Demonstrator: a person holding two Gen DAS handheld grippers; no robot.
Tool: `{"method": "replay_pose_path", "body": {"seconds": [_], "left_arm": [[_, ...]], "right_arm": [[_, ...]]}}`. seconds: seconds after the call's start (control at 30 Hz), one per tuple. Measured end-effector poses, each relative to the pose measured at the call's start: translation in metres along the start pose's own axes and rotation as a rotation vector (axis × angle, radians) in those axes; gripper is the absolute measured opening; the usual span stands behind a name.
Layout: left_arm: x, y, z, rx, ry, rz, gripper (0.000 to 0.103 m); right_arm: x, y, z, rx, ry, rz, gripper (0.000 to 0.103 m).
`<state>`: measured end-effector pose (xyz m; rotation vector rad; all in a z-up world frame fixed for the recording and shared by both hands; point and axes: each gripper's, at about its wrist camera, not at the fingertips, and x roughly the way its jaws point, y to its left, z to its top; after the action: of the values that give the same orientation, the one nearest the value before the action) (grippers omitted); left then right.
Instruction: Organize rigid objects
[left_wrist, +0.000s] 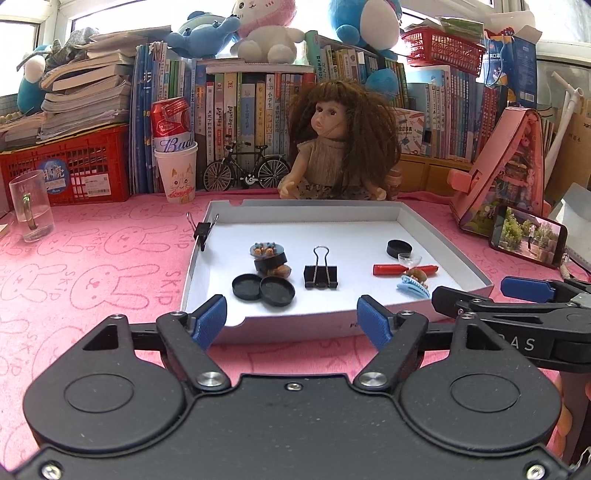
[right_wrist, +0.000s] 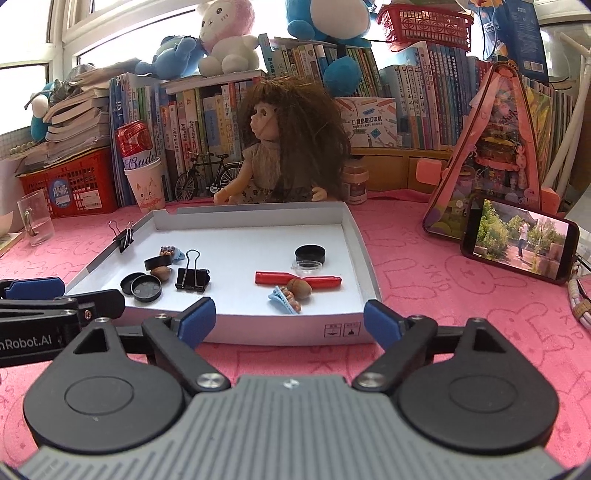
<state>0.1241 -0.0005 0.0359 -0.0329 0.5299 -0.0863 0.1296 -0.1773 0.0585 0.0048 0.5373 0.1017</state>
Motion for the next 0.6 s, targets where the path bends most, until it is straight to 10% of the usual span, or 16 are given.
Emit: {"method": "replay_pose_path", "body": {"seconds": [0.6], "left_arm": [[0.002,0.001,-0.033,0.037,0.079,0.038,0.076]], "right_arm": [[0.002,0.001,-0.025,-0.034,0.101,-0.026,0.096]]}}
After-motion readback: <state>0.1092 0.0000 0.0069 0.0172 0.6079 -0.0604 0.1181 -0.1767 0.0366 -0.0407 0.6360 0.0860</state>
